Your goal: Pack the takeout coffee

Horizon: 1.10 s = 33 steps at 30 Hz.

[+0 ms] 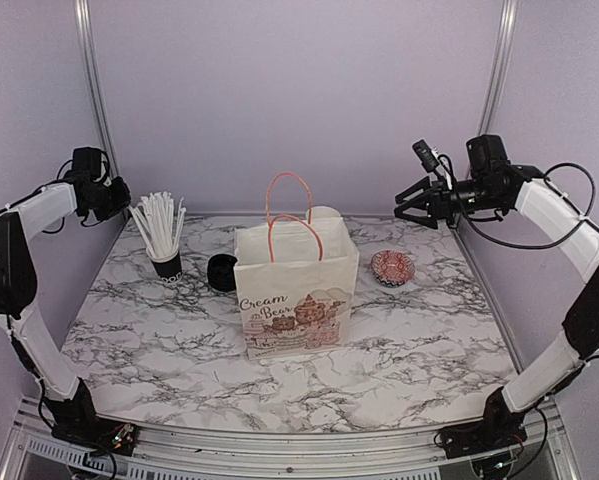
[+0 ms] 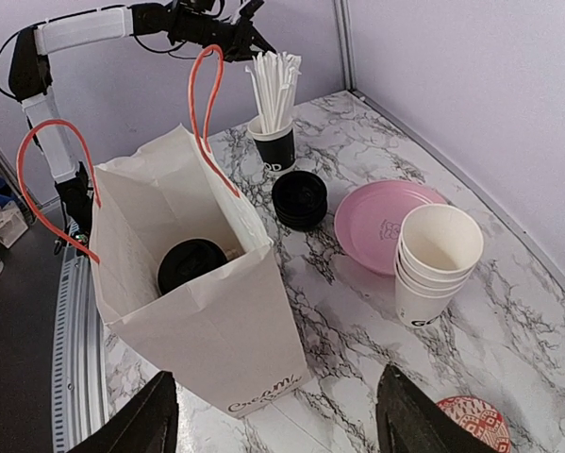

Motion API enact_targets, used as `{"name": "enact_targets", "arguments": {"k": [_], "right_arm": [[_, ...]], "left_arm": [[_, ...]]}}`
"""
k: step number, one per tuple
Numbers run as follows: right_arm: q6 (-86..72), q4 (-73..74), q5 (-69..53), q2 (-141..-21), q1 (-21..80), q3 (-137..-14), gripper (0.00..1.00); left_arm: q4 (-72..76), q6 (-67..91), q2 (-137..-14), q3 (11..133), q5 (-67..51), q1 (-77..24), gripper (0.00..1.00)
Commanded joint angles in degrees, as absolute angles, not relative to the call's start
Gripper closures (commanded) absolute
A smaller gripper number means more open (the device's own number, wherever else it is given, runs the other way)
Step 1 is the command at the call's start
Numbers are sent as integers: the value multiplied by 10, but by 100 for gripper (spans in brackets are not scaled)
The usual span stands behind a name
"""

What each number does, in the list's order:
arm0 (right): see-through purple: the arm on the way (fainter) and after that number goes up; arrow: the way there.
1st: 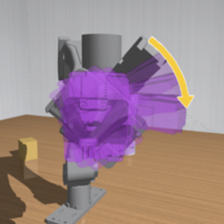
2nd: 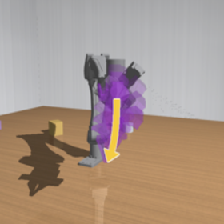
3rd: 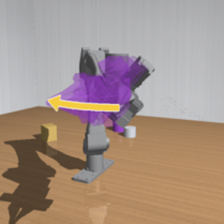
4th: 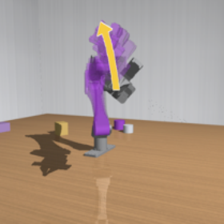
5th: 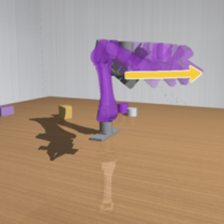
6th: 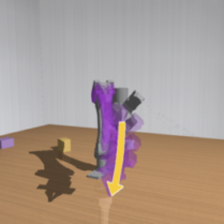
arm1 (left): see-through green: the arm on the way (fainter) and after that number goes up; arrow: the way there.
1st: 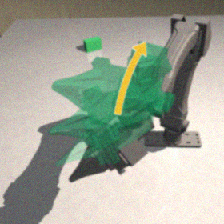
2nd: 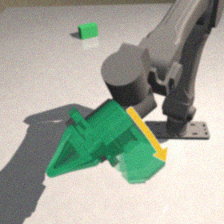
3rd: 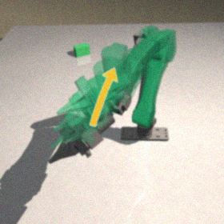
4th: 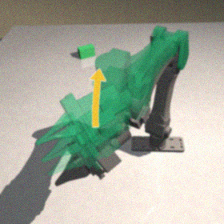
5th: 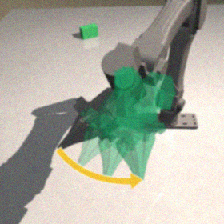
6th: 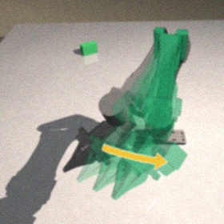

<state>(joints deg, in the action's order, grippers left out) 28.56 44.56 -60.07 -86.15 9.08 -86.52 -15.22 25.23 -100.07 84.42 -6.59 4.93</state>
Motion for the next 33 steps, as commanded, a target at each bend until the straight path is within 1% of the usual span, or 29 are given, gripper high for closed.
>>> {"name": "enact_targets", "arguments": {"k": [1, 3, 10, 16, 19, 22, 24, 29, 33], "right_arm": [[289, 432, -603, -869, 88, -865, 31], [289, 431, -605, -875, 88, -865, 31], [293, 442, -617, -900, 88, -882, 32], [297, 450, -622, -917, 88, -894, 32], [297, 454, -621, -923, 88, -900, 32], [299, 458, -619, -930, 88, -906, 32], [299, 459, -617, -933, 88, -908, 32], [301, 462, -611, -939, 88, -911, 32], [302, 462, -609, -941, 88, -911, 32]], "left_arm": [[-136, 250, -977, 851, -73, 51, 96], [-140, 248, -959, 845, -72, 51, 100], [-166, 236, -873, 825, -65, 51, 100], [-214, 234, -771, 855, -66, 37, 100], [-236, 240, -733, 885, -92, 22, 100], [-238, 263, -713, 917, -161, 5, 100], [-237, 274, -711, 945, -190, -40, 100], [-221, 304, -737, 1026, -197, -167, 100], [-148, 354, -776, 1056, -213, -252, 100]]}}
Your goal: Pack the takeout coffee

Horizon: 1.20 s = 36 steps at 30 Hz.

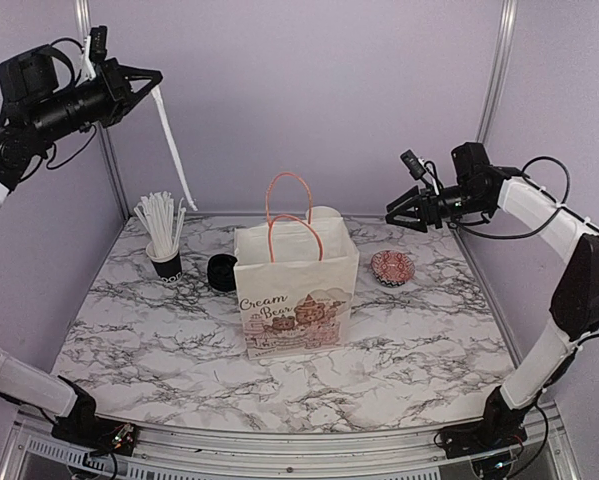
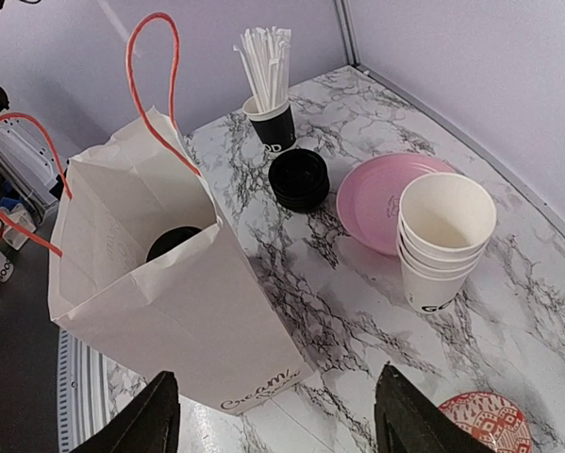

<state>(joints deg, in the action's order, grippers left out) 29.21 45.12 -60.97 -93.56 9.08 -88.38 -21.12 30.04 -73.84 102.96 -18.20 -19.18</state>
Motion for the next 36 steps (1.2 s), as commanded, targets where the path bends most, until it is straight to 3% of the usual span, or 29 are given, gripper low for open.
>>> {"name": "enact_targets", "arguments": {"k": [1, 9, 21, 31, 33, 34, 36], "right_arm": [[303, 462, -608, -941, 88, -911, 32], [306, 461, -599, -941, 88, -904, 32], [311, 453, -585, -930, 88, -889, 32], [317, 456, -583, -934, 88, -888, 32], [317, 458, -583, -938, 88, -891, 32], [317, 461, -584, -940, 88, -894, 32], [319, 466, -586, -946, 88, -898, 32]], "left_arm": [[-130, 364, -790, 1068, -217, -270, 100], [-70, 369, -920, 1151, -220, -377, 100], [44, 438, -1027, 1100, -232, -444, 100], [46, 447, -1083, 1115, -254, -490, 100], [30, 434, -1078, 1115, -258, -490, 71], [15, 419, -1071, 1116, -253, -490, 61], [-33, 379, -1049, 1114, -230, -489, 54]]}}
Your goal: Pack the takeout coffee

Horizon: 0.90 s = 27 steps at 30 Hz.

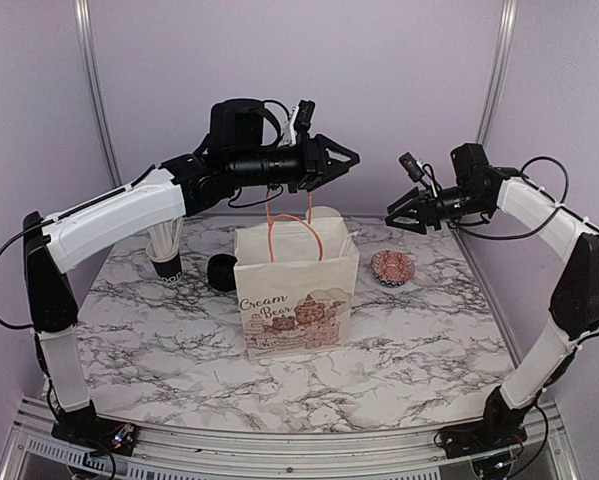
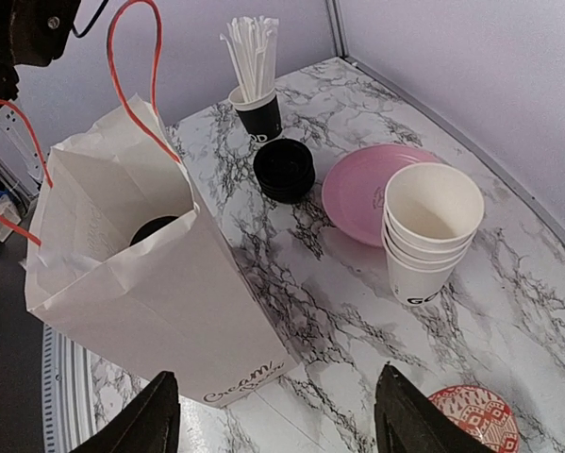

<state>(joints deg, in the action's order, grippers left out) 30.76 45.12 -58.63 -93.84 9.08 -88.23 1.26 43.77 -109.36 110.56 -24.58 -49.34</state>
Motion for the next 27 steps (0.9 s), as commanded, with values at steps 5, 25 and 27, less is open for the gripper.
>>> {"name": "enact_targets", "arguments": {"k": [5, 25, 27], "right_arm": [[324, 471, -589, -950, 88, -901, 32], [328, 472, -578, -960, 88, -903, 32], [328, 473, -578, -961, 88, -902, 32]], "left_arm": [[-133, 261, -951, 1067, -103, -460, 47], [-137, 249, -833, 724, -12, -18, 62], [-97, 270, -849, 707, -52, 5, 62]]}}
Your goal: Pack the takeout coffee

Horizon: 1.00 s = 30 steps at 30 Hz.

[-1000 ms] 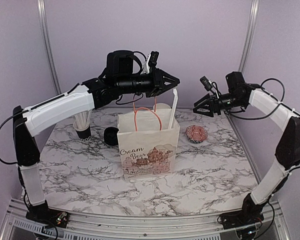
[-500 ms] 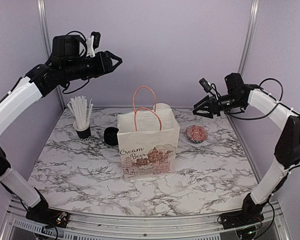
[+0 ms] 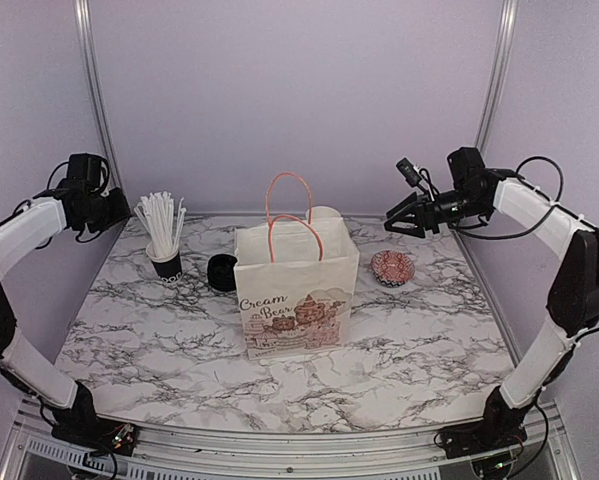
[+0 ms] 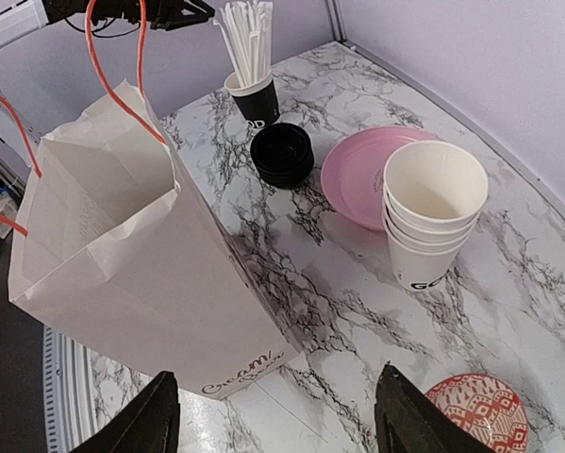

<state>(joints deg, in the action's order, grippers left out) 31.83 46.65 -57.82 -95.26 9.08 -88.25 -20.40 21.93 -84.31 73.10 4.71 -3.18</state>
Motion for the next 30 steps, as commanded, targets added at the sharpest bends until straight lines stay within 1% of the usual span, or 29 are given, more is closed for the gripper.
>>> {"name": "enact_targets", "arguments": {"k": [1, 5, 10, 18, 30], "right_arm": [[328, 473, -578, -961, 88, -902, 32], [328, 474, -578, -963, 88, -903, 32], [330, 473, -570, -961, 88, -898, 32], [331, 472, -566, -966, 88, -898, 32], [339, 496, -587, -1008, 88, -928, 33]], "left_arm": [[-79, 278, -858, 704, -67, 18, 62], [-31, 308, -898, 708, -111, 38, 61], [-5, 321, -935, 720, -123, 49, 60], [18, 325, -967, 735, -136, 51, 64], [23, 324, -904, 700, -141, 51, 64]]}}
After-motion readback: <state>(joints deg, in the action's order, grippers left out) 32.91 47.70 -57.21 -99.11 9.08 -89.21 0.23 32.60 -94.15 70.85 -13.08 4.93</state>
